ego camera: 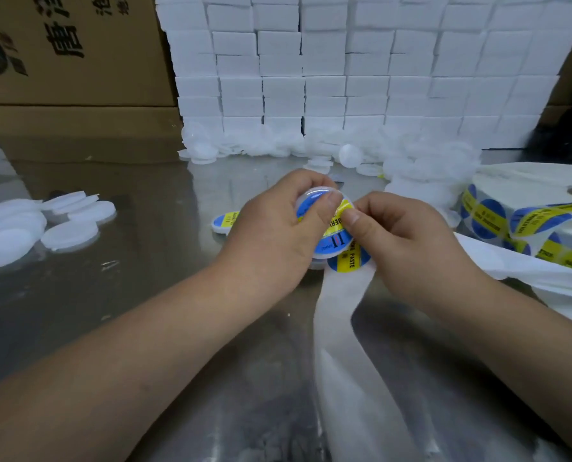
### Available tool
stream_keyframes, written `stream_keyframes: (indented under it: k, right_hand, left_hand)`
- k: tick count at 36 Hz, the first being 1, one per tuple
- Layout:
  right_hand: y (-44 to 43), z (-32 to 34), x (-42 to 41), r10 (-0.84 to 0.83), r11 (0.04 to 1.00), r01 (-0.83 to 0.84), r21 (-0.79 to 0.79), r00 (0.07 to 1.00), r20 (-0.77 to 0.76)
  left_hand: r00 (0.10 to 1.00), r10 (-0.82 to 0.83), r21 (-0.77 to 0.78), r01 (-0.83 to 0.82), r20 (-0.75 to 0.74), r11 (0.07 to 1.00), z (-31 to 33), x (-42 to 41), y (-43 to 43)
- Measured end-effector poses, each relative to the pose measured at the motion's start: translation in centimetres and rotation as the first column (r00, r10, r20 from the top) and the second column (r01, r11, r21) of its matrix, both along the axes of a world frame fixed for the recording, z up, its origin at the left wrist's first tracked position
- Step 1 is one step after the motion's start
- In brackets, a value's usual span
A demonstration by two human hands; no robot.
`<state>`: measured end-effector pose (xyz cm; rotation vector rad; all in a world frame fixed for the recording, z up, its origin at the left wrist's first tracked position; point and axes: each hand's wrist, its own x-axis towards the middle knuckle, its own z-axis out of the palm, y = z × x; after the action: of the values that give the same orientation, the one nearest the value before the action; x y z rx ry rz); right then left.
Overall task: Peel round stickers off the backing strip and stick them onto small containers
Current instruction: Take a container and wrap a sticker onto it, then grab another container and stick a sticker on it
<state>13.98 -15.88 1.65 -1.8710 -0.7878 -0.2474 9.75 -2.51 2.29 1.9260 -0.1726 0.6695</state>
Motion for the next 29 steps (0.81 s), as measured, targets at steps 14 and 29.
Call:
stream_keyframes:
  k: [14,29]
  right_hand:
    - [-0.3,-0.1,0.3,0.022,0.992,-0.022,0.126,1.0,-0.002]
    - [-0.7,0.2,0.0,-0.103,0.96,0.068,0.273,0.988,0.118]
  left_hand:
    - [0.962,0.188,-0.129,-0.215,-0.197,0.968,0.3,1.7,1.9]
    - [0.937,-0.136,-0.193,0.076,-0.321,0.978,1.1,0.1,0.5]
